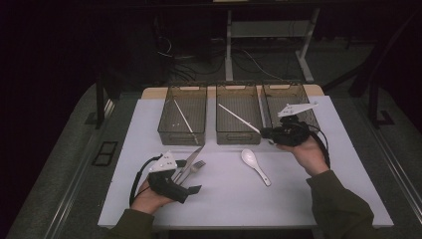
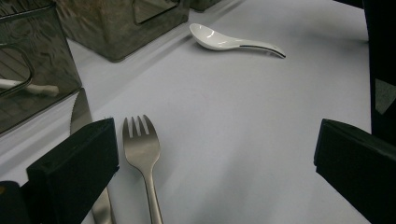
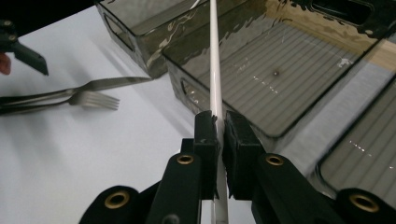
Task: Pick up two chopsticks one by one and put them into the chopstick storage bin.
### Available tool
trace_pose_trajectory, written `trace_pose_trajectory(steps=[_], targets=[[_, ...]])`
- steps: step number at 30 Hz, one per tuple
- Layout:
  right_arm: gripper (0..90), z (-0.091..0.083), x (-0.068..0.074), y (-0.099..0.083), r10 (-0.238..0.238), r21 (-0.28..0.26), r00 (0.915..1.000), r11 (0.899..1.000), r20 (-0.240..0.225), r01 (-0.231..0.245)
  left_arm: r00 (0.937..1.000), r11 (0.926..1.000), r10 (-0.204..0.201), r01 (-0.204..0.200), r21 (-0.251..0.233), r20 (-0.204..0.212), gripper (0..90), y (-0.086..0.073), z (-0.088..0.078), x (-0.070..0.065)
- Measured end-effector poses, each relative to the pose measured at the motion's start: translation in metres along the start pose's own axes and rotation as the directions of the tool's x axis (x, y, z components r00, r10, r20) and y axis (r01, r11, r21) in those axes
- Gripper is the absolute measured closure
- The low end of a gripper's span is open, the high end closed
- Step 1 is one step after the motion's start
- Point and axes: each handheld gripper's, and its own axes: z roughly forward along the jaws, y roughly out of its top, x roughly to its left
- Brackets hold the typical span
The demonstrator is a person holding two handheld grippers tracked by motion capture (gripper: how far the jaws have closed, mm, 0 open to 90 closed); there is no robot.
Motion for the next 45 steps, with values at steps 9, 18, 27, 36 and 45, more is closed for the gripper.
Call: trace_pose_trajectory(steps=[9,18,27,36,45], targets=[[83.9,0.025,-0.001,0.025,0.011,0.018,0.9999,1.0,0.003,-0.011,1.0,1.0,0.002,-0.002,-0.005,-0.003,0.0,0.0,-0.001,0.0],[83.9,0.054,0.01,0.052,0.012,0.028,0.9999,1.0,-0.003,-0.012,1.0,0.9999,-0.002,0.002,-0.015,-0.004,0.0,0.001,-0.002,0.001],[83.9,0.087,0.025,0.083,-0.006,0.071,1.0,0.997,0.001,0.005,1.0,0.9997,-0.004,0.004,-0.024,-0.001,0.0,0.001,-0.001,0.0],[83.8,0.124,0.04,0.112,0.002,0.109,1.0,0.994,0.002,-0.002,0.9999,0.9994,-0.01,0.01,-0.034,0.005,0.0,0.001,-0.002,0.0],[83.8,0.169,0.052,0.125,0.014,0.176,0.9996,0.984,0.024,-0.018,0.9999,0.9993,-0.005,0.005,-0.037,0.013,0.0,0.002,-0.002,0.0]])
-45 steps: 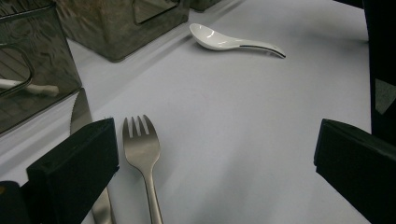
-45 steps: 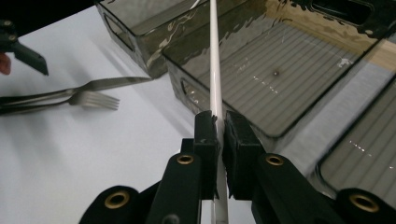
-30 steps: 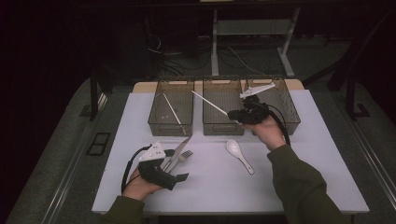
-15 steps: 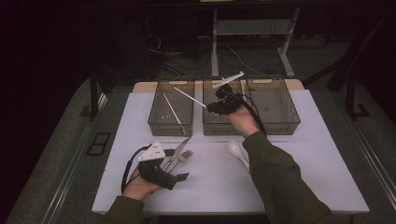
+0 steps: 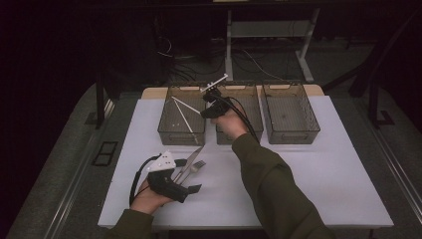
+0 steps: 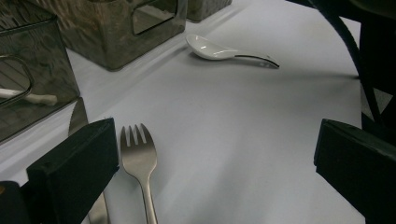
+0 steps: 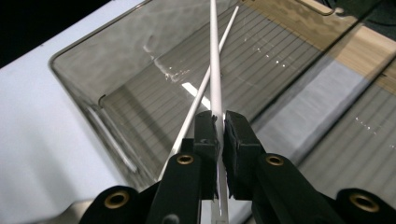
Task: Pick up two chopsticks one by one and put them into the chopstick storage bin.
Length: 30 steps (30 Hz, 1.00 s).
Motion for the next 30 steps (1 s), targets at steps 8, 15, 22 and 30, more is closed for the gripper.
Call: trace_pose_trajectory(steps=[8,15,22,30], targets=[[83.7,0.027,0.004,0.014,0.022,0.052,0.9994,0.998,0.025,-0.023,1.0,0.9999,-0.008,0.008,-0.007,0.003,0.0,0.0,-0.001,0.001],[83.4,0.042,0.006,0.017,0.035,0.07,0.999,0.997,0.026,-0.037,0.9999,0.9999,-0.01,0.01,-0.009,0.004,0.0,0.0,-0.001,0.001],[81.7,0.046,0.008,0.02,0.042,0.067,0.9991,0.997,0.009,-0.042,0.9999,0.9999,-0.008,0.008,-0.007,0.007,0.0,0.0,-0.001,0.001],[65.0,0.036,0.007,0.019,0.031,0.041,0.9981,0.999,-0.053,-0.029,1.0,1.0,-0.004,0.004,-0.006,0.005,0.0,0.0,-0.002,0.002]])
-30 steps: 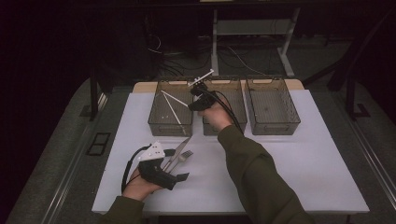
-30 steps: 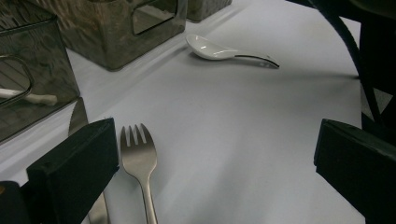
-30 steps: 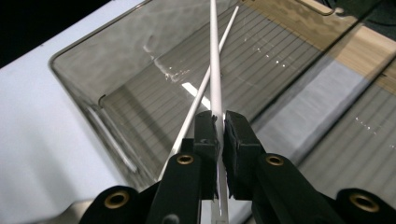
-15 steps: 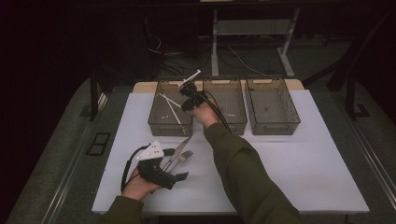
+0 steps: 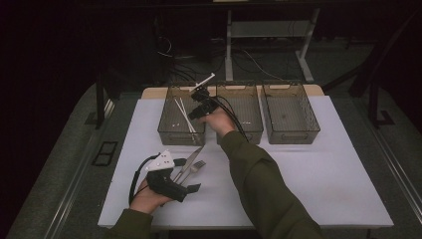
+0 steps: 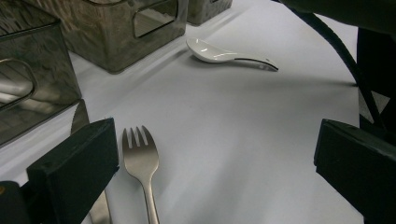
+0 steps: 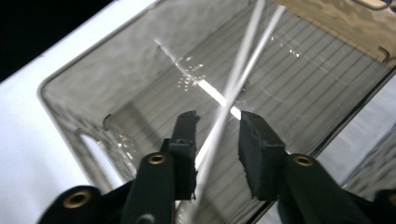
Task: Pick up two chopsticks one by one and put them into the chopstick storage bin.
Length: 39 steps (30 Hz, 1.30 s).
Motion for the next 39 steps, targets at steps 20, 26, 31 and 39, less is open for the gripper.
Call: trace_pose_trajectory(steps=[20,26,31,39], targets=[[42.8,-0.077,-0.018,-0.04,-0.091,-0.148,0.9935,0.986,-0.069,0.08,0.9998,0.9998,0.016,-0.015,0.014,-0.01,0.0,0.0,0.001,0.0],[41.1,-0.093,-0.02,-0.061,-0.118,-0.161,0.9897,0.982,-0.081,0.104,0.9997,0.9996,0.018,-0.017,0.024,-0.014,0.0,0.0,0.001,-0.001],[40.2,-0.106,-0.022,-0.081,-0.125,-0.167,0.9879,0.98,-0.092,0.109,0.9997,0.9996,0.014,-0.013,0.025,-0.018,0.0,-0.001,0.002,-0.001],[39.9,-0.127,-0.032,-0.114,-0.128,-0.19,0.9871,0.976,-0.097,0.108,0.9997,0.9993,0.015,-0.014,0.034,-0.021,0.0,-0.001,0.002,-0.001]])
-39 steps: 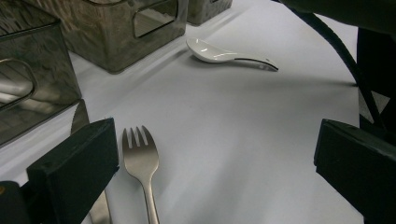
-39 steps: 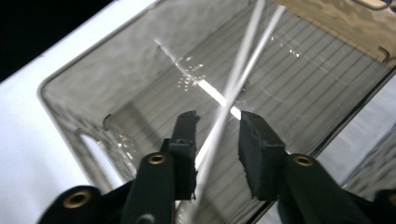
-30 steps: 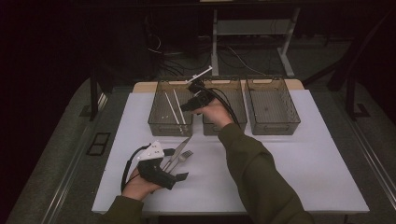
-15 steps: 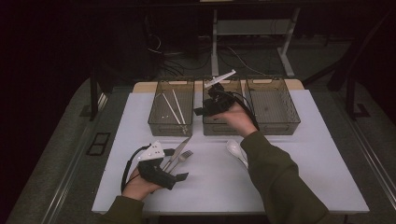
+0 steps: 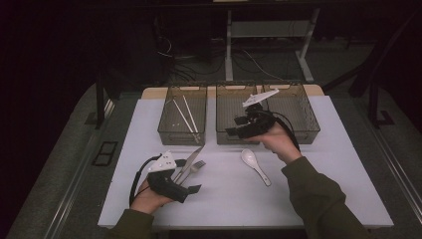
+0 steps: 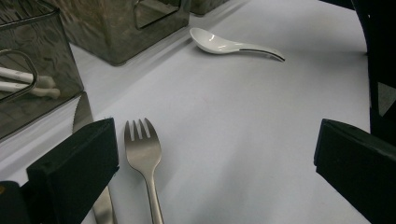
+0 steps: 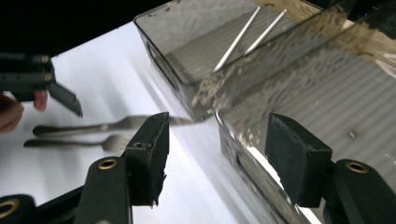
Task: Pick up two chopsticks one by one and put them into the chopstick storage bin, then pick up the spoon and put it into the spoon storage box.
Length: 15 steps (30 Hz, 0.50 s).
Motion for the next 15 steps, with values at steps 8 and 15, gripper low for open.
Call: trace_pose_trajectory(steps=[8,15], targets=[[39.7,-0.024,-0.001,-0.028,0.012,-0.018,0.9999,1.0,0.0,-0.012,1.0,1.0,-0.002,0.002,0.0,-0.007,0.0,0.0,0.0,0.0],[41.0,-0.038,0.001,-0.053,0.015,-0.014,0.9999,1.0,0.006,-0.014,1.0,1.0,-0.006,0.006,-0.005,-0.007,0.0,-0.001,0.0,0.001]])
